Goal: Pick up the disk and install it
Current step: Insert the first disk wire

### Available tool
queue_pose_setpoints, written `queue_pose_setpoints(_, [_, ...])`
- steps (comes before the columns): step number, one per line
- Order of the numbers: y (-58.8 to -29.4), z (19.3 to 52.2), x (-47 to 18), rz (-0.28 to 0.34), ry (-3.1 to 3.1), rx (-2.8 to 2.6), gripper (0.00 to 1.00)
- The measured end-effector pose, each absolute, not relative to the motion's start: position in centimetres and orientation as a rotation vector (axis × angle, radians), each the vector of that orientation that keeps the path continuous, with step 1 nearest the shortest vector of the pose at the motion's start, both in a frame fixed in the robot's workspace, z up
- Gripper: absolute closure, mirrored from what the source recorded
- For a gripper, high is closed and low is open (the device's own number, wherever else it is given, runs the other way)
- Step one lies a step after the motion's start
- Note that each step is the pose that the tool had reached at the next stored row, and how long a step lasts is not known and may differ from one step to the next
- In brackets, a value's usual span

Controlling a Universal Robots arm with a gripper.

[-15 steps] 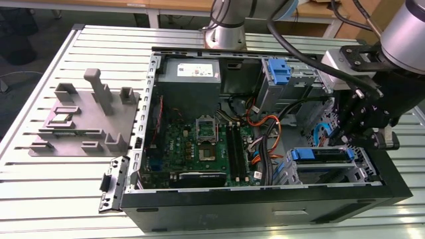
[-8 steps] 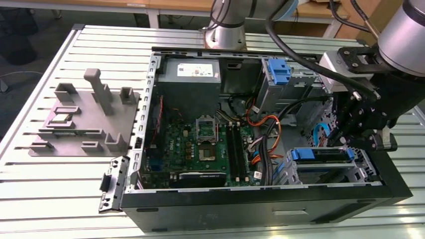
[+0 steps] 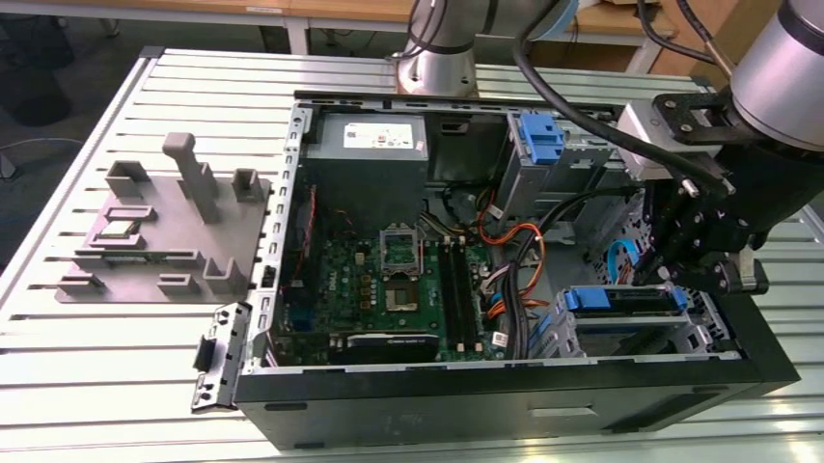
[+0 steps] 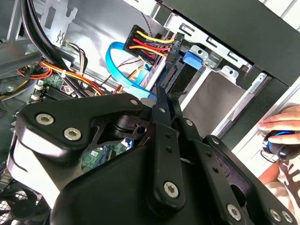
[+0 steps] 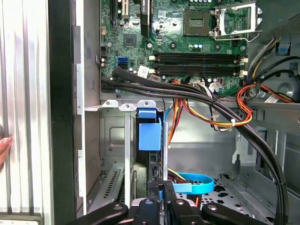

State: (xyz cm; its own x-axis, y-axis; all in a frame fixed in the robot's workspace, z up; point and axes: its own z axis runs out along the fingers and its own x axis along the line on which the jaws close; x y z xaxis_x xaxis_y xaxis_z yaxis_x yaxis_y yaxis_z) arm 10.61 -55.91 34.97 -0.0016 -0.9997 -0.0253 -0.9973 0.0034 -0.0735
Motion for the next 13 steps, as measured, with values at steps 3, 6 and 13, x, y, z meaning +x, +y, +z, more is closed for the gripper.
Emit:
queue_pose_setpoints(3, [-55.96,34.85,10.6,-0.052,2.174,-2.168,0.84])
queue_pose_setpoints(6, [-56.0,34.76,10.58,-0.058,2.168,-2.165,0.84])
queue_pose_setpoints(13, [-56.02,34.67,10.45,-0.062,2.165,-2.163,0.84])
